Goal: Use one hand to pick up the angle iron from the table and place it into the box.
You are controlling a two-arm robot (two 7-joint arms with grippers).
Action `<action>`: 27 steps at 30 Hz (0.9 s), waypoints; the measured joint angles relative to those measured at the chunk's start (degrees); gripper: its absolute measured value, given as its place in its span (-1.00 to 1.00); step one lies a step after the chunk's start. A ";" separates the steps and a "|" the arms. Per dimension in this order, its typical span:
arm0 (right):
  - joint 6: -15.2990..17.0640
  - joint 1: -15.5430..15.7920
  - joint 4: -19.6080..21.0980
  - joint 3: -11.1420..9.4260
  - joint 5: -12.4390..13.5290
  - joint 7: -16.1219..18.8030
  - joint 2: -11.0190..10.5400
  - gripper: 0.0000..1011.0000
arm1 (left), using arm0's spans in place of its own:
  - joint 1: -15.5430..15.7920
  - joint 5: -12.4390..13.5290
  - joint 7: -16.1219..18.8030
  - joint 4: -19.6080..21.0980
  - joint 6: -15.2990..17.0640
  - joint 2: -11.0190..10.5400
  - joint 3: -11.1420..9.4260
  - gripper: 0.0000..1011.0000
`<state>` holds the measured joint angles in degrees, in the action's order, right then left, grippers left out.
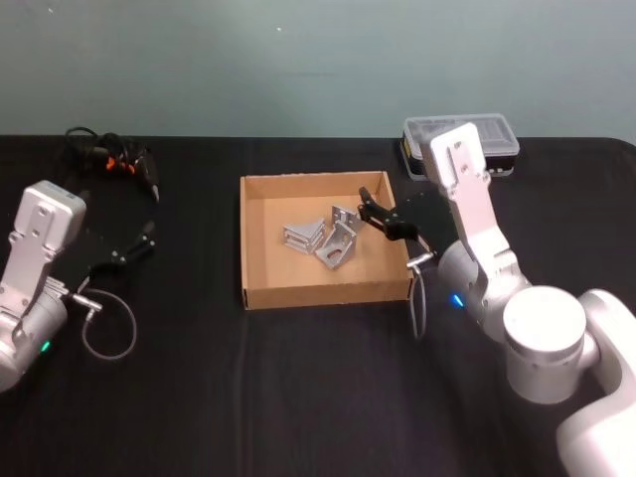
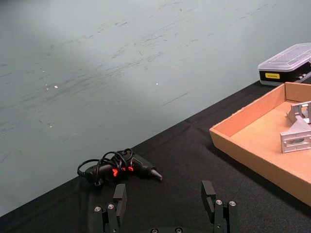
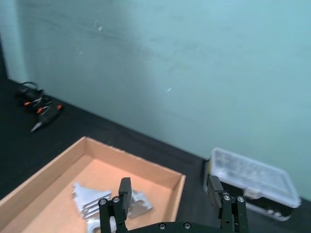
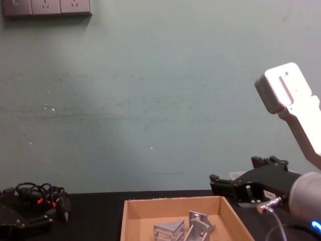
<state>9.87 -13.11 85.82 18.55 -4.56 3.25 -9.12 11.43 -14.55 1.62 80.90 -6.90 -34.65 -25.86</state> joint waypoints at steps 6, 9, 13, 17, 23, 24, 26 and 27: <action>-3.44 1.20 -0.28 -0.09 -2.25 -2.72 0.34 0.98 | 0.00 0.00 0.00 0.00 0.00 0.00 0.00 1.00; -3.28 1.13 -0.29 -0.09 -2.15 -2.67 0.33 0.98 | 0.00 0.00 0.00 0.00 0.00 0.00 0.00 1.00; -3.05 1.07 -0.30 -0.08 -2.00 -2.52 0.32 0.98 | 0.00 0.00 0.00 0.00 0.00 0.00 0.00 1.00; -2.93 1.01 -0.30 -0.06 -1.81 -2.34 0.30 0.98 | 0.00 0.00 0.00 0.00 0.00 0.00 0.00 1.00; -2.73 0.94 -0.31 -0.02 -1.70 -2.19 0.28 0.98 | 0.00 0.00 0.00 0.00 0.00 0.00 0.00 1.00; -2.71 0.94 -0.30 -0.02 -1.69 -2.17 0.28 0.98 | 0.00 0.00 0.00 0.00 0.00 0.00 0.00 1.00; -2.65 0.92 -0.30 -0.02 -1.65 -2.12 0.27 0.98 | 0.00 0.00 0.00 0.00 0.00 0.00 0.00 1.00; -2.64 0.92 -0.30 -0.02 -1.64 -2.10 0.27 0.98 | 0.00 0.00 0.00 0.00 0.00 0.00 0.00 1.00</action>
<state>7.23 -12.20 85.52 18.53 -6.20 1.15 -8.85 11.43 -14.55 1.62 80.90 -6.90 -34.64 -25.86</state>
